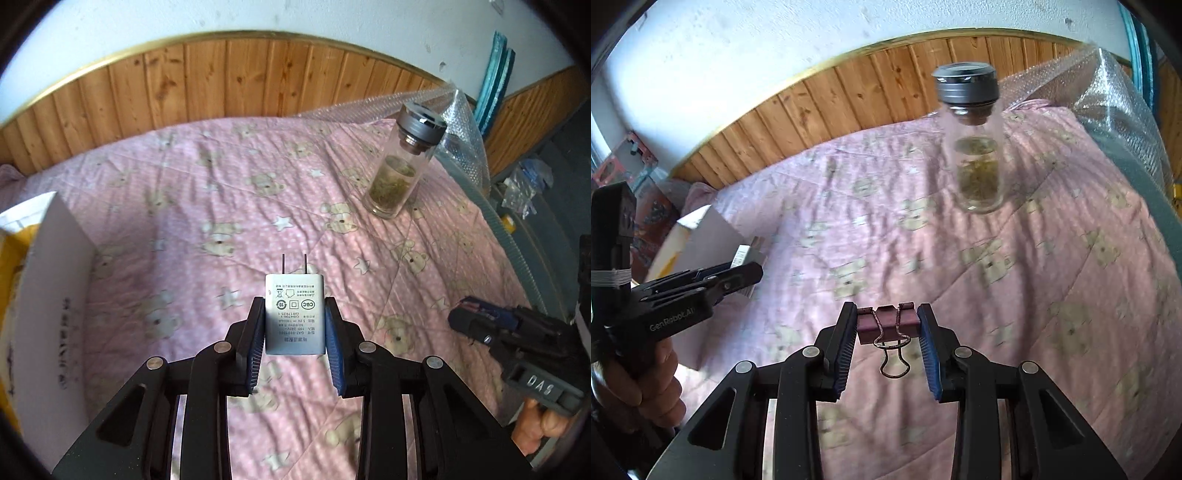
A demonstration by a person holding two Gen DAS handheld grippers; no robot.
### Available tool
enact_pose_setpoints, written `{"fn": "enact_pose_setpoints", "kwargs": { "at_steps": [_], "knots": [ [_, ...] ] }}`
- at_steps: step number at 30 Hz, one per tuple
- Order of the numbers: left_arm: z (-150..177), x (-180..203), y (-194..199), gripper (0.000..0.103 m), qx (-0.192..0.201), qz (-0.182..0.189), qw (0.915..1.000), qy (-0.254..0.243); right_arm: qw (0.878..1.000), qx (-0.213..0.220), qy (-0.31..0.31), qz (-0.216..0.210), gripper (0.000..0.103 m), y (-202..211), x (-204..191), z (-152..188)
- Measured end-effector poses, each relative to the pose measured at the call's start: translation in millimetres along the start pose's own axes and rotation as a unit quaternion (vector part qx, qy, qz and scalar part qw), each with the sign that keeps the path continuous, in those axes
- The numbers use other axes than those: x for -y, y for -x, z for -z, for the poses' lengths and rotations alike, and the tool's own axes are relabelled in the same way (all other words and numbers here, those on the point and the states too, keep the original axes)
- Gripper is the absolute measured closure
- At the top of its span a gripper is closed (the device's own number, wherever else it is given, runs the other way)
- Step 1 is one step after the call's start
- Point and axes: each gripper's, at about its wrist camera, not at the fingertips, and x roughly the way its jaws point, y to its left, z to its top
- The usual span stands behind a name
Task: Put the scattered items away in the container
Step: 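Carry the white charger and pink binder clip over the white box with both tools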
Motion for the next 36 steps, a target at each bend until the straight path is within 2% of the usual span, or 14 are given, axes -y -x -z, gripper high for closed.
{"fn": "enact_pose_setpoints", "kwargs": {
  "at_steps": [6, 16, 30, 36],
  "knots": [
    [12.9, -11.4, 49.3, 0.072, 0.025, -0.010, 0.9996, 0.006, 0.999, 0.003, 0.007, -0.031, 0.069, 13.5, -45.0, 19.7],
    [35.0, -30.1, 104.7, 0.072, 0.055, -0.014, 0.9981, 0.022, 0.997, 0.017, 0.038, -0.066, 0.068, 37.4, -117.2, 36.3],
    [70.2, -68.0, 161.9, 0.072, 0.088, -0.006, 0.9942, 0.062, 0.994, 0.017, 0.075, -0.083, 0.068, 58.9, -177.8, 58.5],
    [88.2, -89.9, 174.5, 0.072, 0.093, 0.001, 0.9920, 0.085, 0.991, 0.014, 0.093, -0.093, 0.068, 61.3, -205.4, 66.0]
  ]
}}
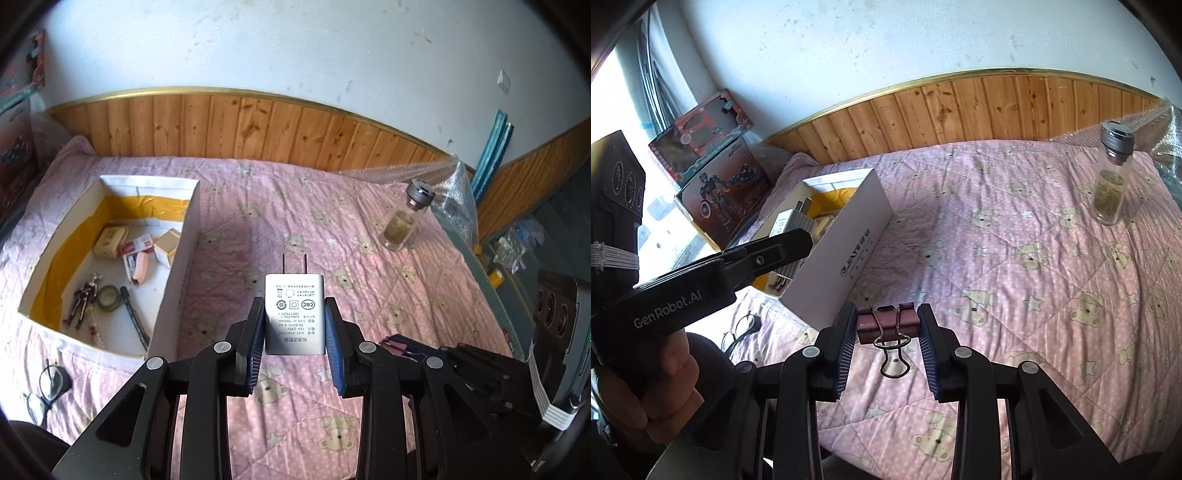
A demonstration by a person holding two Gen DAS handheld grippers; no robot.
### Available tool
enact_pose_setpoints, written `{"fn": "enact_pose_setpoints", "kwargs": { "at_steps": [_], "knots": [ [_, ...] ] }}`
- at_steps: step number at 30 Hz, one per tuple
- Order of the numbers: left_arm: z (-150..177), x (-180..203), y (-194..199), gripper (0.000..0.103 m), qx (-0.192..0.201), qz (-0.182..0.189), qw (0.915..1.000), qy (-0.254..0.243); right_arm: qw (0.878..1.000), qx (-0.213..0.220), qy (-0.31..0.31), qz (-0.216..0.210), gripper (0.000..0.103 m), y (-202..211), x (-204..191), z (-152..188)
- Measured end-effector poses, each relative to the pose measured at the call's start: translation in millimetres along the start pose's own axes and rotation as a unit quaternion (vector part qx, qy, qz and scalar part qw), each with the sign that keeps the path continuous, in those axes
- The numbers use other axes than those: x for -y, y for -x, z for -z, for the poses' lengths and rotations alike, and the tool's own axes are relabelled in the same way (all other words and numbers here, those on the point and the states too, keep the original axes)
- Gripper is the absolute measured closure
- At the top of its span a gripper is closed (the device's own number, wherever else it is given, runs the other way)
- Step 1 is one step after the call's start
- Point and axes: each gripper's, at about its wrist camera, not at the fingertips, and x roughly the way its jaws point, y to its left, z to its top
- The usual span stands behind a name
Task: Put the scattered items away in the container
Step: 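Carry the white charger and pink binder clip over the white box with both tools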
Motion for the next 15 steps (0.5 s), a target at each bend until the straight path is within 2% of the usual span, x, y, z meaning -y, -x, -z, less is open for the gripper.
{"fn": "enact_pose_setpoints", "kwargs": {
  "at_steps": [15],
  "knots": [
    [14.7, -90.0, 25.0, 0.072, 0.005, 0.021, 0.9945, 0.102, 0.998, -0.022, 0.044, -0.031, 0.068, -29.8, -56.2, -8.7]
  ]
}}
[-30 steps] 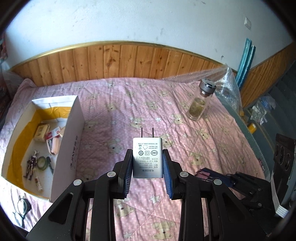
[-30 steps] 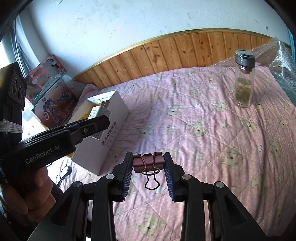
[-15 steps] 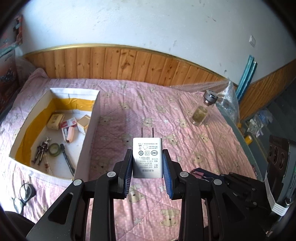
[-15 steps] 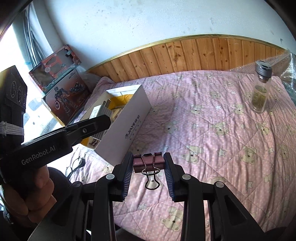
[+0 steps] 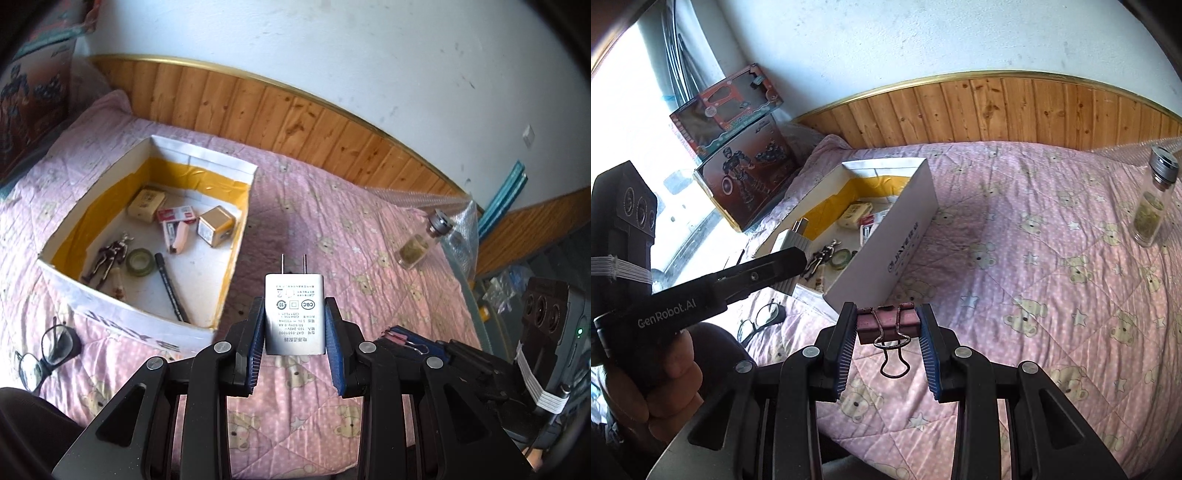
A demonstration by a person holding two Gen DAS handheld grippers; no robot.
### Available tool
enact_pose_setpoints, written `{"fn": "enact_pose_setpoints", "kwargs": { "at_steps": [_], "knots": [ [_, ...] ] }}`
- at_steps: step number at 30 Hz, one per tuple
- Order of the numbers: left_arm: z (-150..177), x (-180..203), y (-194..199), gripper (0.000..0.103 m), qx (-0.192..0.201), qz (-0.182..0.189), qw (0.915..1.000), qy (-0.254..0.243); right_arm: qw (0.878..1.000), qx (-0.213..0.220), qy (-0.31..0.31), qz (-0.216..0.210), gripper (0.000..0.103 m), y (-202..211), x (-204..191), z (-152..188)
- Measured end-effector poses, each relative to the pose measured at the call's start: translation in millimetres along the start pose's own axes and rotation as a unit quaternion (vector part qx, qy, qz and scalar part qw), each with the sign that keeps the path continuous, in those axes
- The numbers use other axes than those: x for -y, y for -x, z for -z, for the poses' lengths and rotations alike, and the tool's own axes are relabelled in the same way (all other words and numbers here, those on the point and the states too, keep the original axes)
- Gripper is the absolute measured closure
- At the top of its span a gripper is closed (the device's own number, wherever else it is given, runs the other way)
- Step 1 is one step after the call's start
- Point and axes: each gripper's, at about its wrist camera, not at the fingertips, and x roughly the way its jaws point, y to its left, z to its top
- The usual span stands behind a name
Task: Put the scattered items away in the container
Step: 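Carry the white charger and pink binder clip over the white box with both tools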
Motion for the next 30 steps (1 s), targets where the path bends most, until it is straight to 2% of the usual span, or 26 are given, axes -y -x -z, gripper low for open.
{"fn": "enact_pose_setpoints", "kwargs": {
  "at_steps": [5, 13, 30],
  "knots": [
    [-8.9, -24.8, 3.5, 0.072, 0.005, 0.007, 0.9995, 0.031, 1.000, -0.004, 0.006, -0.007, 0.069, -9.5, -8.8, -7.5],
    [-18.5, -49.1, 1.0, 0.072, 0.007, 0.011, 0.9984, 0.054, 1.000, -0.013, 0.013, -0.017, 0.069, -26.3, -17.8, -16.6],
    [-35.3, -73.0, -27.6, 0.072, -0.006, 0.003, 0.9971, 0.076, 0.999, -0.023, 0.027, -0.030, 0.069, -57.1, -27.8, -41.4]
  ]
}}
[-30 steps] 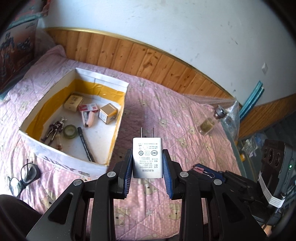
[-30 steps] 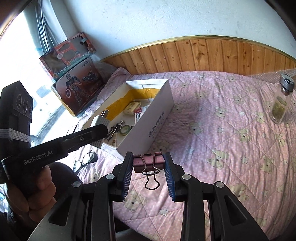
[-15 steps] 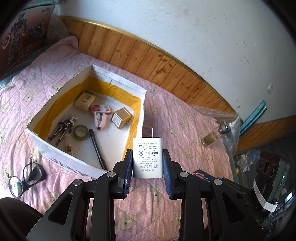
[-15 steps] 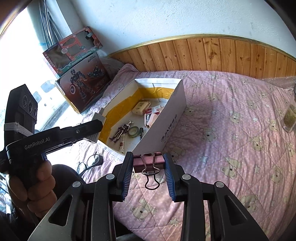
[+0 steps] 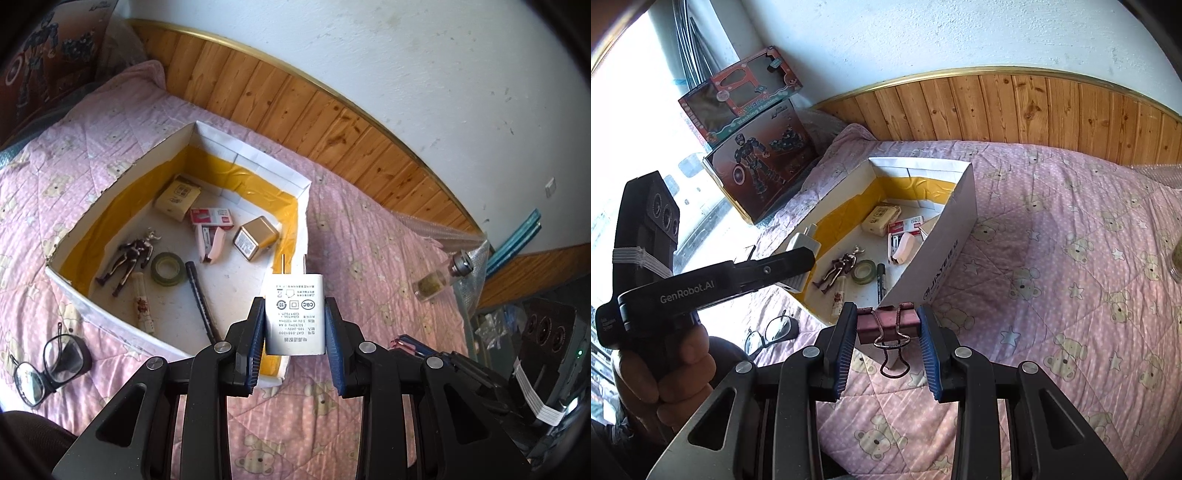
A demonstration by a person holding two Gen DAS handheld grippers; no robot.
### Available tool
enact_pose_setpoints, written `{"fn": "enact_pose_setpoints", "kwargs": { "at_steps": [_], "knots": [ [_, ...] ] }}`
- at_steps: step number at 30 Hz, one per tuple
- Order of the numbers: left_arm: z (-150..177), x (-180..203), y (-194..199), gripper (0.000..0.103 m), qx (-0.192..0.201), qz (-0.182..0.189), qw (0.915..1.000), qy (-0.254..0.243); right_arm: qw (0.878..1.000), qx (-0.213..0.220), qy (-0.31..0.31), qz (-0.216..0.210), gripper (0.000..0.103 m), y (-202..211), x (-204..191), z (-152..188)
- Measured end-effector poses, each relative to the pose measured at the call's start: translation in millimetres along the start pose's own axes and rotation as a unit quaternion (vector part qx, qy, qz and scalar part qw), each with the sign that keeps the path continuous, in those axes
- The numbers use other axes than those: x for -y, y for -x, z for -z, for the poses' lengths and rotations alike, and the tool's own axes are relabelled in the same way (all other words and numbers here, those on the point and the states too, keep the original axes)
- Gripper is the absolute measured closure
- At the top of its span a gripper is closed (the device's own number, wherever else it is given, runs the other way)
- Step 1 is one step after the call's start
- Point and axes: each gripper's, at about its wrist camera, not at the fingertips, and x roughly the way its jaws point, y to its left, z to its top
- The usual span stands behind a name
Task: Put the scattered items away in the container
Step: 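Carry the white charger and pink binder clip over the white box with both tools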
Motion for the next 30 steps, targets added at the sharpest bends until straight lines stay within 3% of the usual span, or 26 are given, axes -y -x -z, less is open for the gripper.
{"fn": "enact_pose_setpoints", "kwargs": {
  "at_steps": [30],
  "knots": [
    [-11.2, -19.3, -69.1, 0.072, -0.053, -0.021, 0.9983, 0.016, 1.000, -0.012, 0.022, -0.010, 0.068, -52.3, 2.5, -55.5]
  ]
}}
